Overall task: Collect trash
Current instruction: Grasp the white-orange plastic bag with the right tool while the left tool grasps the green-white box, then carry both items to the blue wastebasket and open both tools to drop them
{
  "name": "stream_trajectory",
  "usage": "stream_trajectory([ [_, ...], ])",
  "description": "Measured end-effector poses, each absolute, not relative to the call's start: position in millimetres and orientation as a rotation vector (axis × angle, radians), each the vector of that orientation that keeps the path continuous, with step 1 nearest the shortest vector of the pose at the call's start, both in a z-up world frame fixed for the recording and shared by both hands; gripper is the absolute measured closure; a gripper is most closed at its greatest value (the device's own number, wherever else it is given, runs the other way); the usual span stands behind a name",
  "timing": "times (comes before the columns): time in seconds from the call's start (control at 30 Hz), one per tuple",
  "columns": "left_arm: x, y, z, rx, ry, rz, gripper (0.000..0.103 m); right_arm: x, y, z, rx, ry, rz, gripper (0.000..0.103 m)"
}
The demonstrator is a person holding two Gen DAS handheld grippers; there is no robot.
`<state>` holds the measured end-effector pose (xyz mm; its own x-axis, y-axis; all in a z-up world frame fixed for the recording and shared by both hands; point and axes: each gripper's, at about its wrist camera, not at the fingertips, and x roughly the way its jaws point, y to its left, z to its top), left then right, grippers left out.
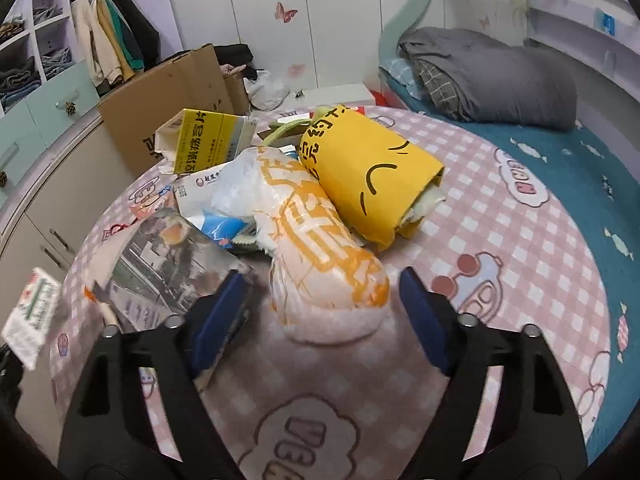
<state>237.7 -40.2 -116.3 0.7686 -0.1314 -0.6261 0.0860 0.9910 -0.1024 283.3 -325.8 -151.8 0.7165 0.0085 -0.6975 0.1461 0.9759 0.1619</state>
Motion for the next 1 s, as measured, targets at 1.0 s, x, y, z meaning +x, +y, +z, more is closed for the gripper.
stream_trajectory([
  [1.0,210,151,-131,-0.290,0.658,0.245,0.101,232,-60,-121,0.072,0.687,0.468,0.067],
])
